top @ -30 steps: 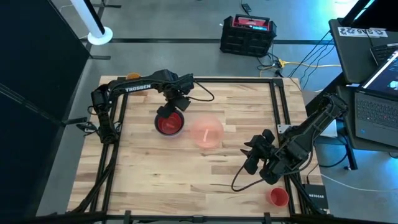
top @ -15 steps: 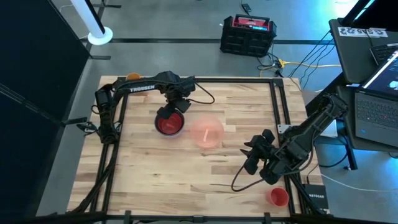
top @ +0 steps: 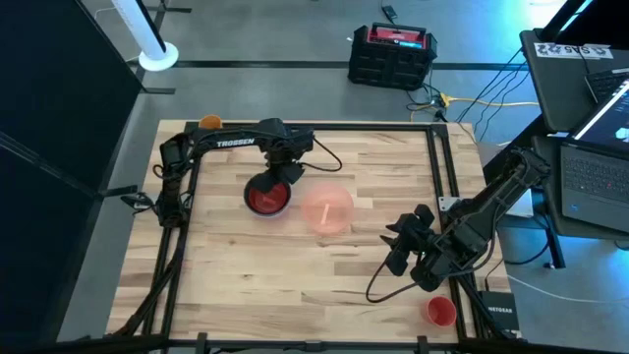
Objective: Nest bowls inside each other
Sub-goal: Stack the stacked bowls on top of the light pink bowl
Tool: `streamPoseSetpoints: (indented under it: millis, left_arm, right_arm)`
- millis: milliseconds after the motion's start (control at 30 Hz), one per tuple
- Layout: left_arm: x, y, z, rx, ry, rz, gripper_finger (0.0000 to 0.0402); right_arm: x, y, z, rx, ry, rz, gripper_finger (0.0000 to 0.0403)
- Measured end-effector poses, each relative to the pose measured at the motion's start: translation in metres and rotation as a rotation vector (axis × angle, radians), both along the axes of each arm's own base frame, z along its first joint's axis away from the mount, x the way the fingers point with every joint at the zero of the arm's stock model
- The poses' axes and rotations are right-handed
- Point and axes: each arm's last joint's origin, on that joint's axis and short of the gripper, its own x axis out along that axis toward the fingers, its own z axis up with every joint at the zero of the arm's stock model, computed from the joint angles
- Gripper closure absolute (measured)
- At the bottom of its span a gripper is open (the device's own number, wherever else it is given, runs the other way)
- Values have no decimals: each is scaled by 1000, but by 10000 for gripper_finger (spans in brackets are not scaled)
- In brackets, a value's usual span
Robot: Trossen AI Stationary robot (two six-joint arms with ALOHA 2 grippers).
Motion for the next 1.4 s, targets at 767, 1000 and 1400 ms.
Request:
streamPoseSetpoints:
  millis: [767,1000,1400]
  left_arm:
    - [1,-14,61,78,-41,176,369]
    - [0,-21,100,57,-133,256,370]
    - [46,-27,111,49,-295,304,370]
  right_arm:
    - [0,-1,0,-8,6,1,262]
    - [-1,0,-1,6,19,8,262]
    - [0,2,-1,45,34,18,262]
